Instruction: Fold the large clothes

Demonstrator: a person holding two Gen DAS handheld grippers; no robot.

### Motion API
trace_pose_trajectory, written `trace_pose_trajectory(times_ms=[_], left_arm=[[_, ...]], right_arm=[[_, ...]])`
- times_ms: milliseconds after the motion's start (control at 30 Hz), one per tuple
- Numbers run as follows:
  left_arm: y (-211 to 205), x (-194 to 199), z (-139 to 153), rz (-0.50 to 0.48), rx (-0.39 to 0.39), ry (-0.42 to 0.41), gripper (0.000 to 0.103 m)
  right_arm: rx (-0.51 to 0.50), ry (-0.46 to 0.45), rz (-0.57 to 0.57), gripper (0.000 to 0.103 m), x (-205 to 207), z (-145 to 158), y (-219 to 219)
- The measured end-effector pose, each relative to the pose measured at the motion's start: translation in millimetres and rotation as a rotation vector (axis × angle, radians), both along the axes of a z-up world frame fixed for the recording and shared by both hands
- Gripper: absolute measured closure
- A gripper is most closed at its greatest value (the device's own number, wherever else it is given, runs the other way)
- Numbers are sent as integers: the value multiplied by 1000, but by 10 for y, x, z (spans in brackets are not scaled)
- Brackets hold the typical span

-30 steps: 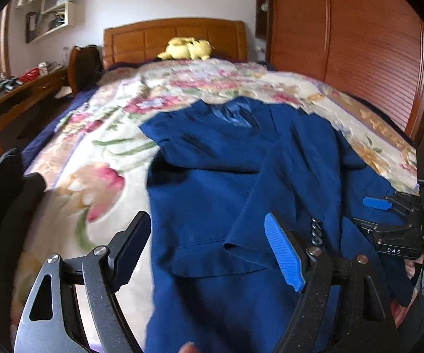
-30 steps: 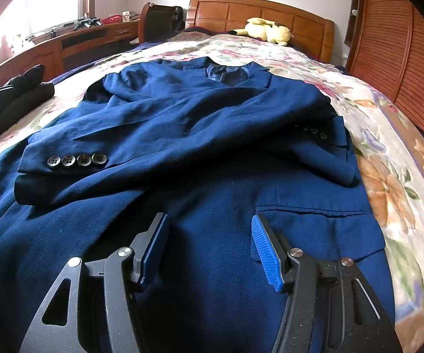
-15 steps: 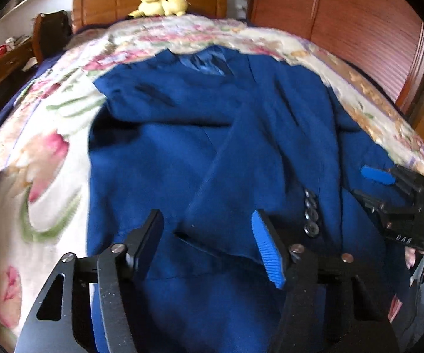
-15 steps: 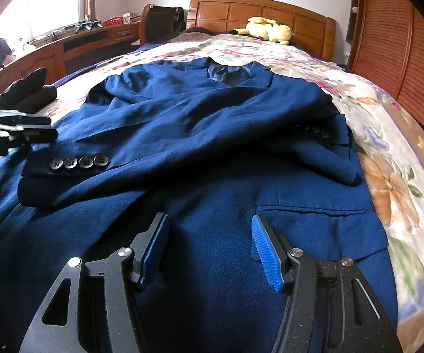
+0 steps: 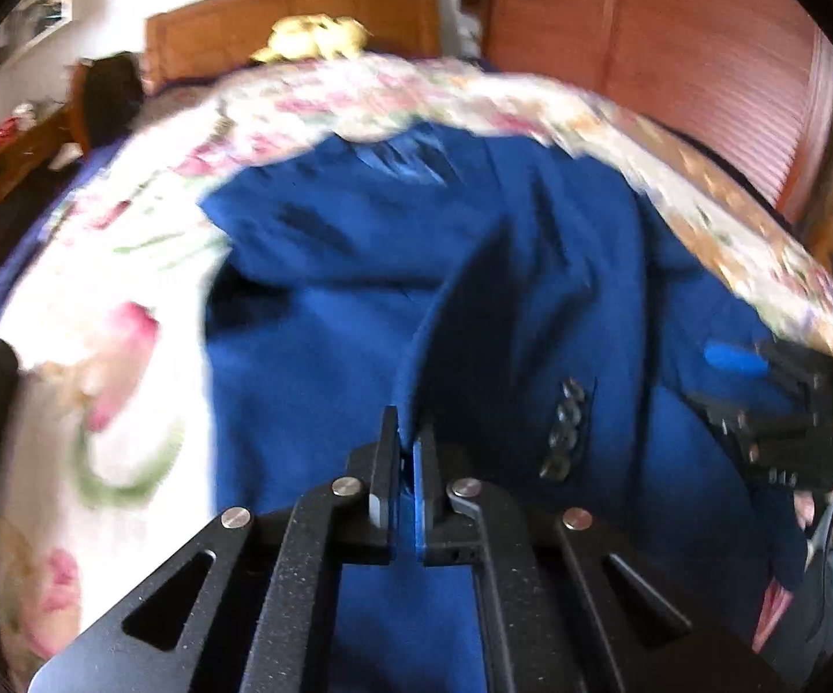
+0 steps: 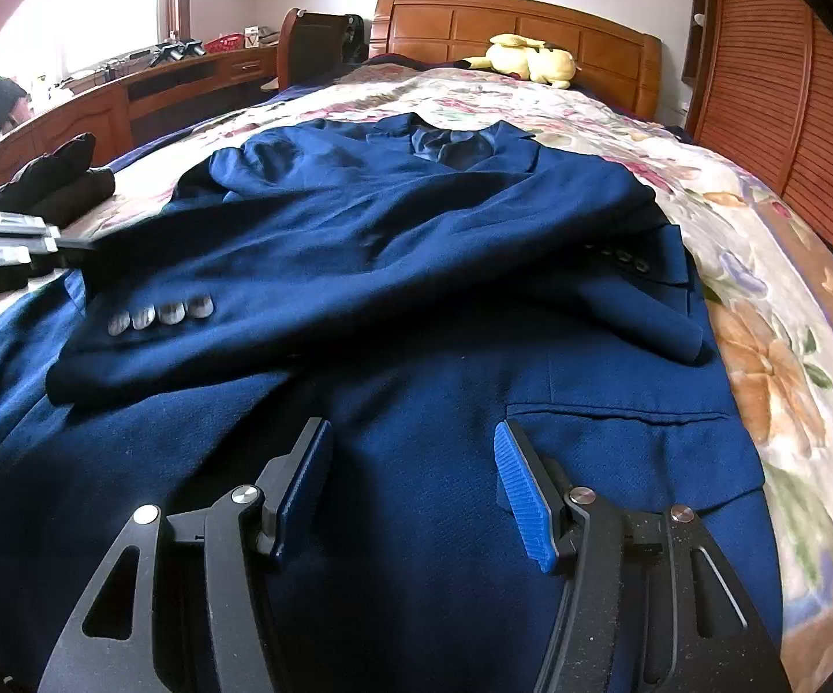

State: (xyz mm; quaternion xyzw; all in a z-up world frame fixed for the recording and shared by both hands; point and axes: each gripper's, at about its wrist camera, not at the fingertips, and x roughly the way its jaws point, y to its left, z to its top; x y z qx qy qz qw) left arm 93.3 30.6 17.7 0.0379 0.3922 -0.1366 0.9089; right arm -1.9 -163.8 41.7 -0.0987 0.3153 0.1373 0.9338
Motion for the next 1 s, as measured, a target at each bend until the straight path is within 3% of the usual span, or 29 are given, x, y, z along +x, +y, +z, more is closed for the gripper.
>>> trace_pose_trajectory(times_ms=[133, 233, 400, 467, 567, 600, 1000], left_arm=[[174, 76, 43, 25, -1, 17, 99], [249, 28, 51, 52, 23, 12, 92], [350, -163, 129, 44, 5, -37, 60], [392, -300, 169, 50, 11, -67, 56], [509, -530, 188, 87, 7, -106, 28], [545, -610, 181, 92, 3, -115, 24], [804, -1216, -114, 161, -1, -78, 24]], right_arm=[[-2, 0, 1, 43, 7, -3, 2], [-2, 0, 1, 43, 10, -6, 6], [-1, 1, 2, 43, 9, -6, 3], [-2, 1, 2, 43, 11, -8, 5], [1, 3, 4, 43, 12, -7, -4], [2, 4, 5, 43, 11, -3, -13], [-23, -9, 1, 43, -47, 4, 1]])
